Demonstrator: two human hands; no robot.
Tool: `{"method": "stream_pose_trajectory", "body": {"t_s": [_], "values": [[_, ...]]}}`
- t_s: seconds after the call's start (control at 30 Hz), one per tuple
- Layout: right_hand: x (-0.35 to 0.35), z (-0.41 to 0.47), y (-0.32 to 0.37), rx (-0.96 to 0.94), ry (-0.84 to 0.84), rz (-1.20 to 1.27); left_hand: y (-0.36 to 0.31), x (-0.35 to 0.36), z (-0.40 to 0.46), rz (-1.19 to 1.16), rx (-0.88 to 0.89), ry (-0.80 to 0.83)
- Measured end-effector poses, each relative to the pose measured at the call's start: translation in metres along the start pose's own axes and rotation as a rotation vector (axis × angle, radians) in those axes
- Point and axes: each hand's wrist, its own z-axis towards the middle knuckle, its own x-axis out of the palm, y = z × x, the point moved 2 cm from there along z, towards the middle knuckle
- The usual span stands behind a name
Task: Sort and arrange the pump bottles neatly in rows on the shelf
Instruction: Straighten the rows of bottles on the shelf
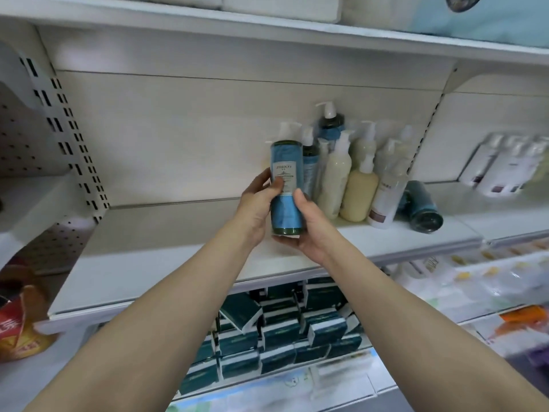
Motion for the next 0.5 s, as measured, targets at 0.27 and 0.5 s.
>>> {"method": "stream_pose_trajectory", "body": {"t_s": [0.27,0.5], "values": [[-0.015,0.001,0.018,-0.014,0.043,-0.004,0.001,0.016,0.007,-0.045,0.056,0.019],[-0.022,0.004,0.034,0.012,0.170,0.048,0.007,0.029,0.014,-0.033,-0.002,0.055]]}}
